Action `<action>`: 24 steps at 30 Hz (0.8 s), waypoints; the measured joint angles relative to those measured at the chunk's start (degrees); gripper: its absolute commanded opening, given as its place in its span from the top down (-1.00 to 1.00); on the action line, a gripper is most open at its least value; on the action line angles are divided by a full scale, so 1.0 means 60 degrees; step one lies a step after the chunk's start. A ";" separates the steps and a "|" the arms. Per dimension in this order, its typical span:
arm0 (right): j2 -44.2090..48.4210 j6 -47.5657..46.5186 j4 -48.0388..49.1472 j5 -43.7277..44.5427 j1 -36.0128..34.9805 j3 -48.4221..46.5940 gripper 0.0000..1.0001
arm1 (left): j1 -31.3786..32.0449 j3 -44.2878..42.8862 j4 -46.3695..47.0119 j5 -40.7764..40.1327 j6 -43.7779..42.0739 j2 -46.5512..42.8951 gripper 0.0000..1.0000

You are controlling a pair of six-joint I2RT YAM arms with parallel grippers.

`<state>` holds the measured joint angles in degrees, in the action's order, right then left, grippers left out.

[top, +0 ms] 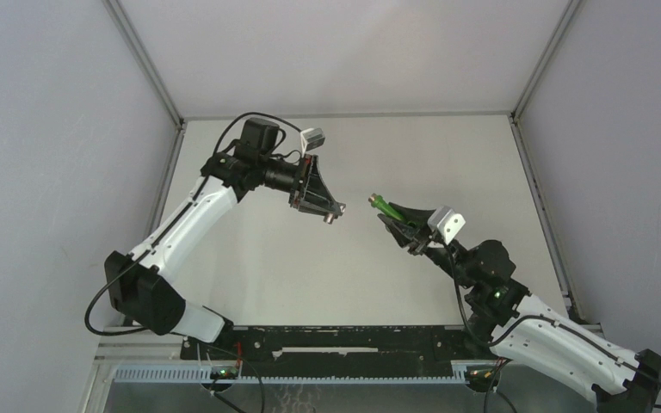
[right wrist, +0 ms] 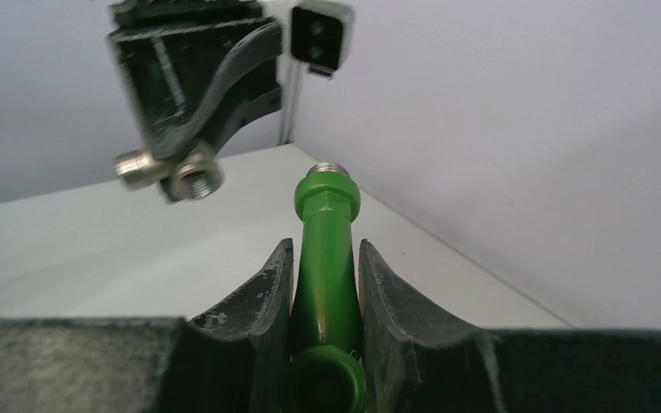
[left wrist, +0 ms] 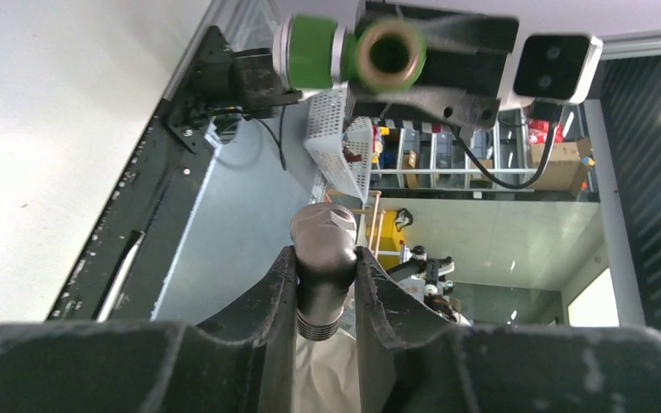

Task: Install the water faucets

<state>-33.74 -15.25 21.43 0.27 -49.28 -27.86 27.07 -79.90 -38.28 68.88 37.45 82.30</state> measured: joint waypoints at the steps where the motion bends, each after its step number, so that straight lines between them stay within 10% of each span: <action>1: -0.0102 -0.0033 0.0018 0.0113 0.0000 -0.0200 1.00 | 0.0000 0.0040 0.0146 0.0073 0.0157 -0.0102 1.00; 24: -0.0106 -0.7122 -0.1694 -0.1089 -0.2353 -0.0732 1.00 | 0.0331 0.0270 0.1082 0.1541 0.2011 -0.0616 1.00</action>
<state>-34.37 -57.98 11.27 -6.26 -63.40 -32.25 29.06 -78.28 -31.79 78.13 49.52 78.61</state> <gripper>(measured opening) 0.339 0.288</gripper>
